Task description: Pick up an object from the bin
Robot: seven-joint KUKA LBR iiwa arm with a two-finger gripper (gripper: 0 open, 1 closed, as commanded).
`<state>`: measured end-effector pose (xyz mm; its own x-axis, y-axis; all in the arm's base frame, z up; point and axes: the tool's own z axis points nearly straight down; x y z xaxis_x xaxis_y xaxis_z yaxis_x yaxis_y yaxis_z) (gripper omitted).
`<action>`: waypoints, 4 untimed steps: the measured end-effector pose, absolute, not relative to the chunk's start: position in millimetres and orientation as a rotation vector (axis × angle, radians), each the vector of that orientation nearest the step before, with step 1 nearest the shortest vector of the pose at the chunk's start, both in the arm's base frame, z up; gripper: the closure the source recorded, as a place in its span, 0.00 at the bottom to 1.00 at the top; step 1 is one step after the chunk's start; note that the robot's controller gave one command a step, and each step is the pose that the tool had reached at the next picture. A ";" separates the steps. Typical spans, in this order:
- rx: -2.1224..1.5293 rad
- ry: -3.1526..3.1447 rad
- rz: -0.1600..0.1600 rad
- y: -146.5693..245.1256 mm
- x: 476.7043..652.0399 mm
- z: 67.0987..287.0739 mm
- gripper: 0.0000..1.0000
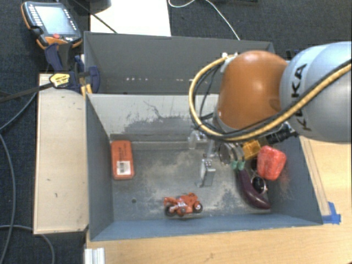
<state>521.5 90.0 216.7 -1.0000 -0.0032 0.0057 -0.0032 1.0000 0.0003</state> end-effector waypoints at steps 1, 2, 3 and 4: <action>-0.001 -3.145 -0.002 89.5 523.3 221.1 0.00; -0.028 -3.144 -0.002 45.5 536.5 118.8 0.00; -0.155 -3.141 -0.003 20.9 518.3 116.7 0.00; 0.495 -3.107 -0.002 14.6 491.1 76.4 0.00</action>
Offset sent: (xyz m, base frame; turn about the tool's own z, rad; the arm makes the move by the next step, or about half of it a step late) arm 0.0185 -0.0649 -0.1467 0.0299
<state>491.1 14.6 76.4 -0.9505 -0.3106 -0.0047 -0.3106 0.9505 0.0003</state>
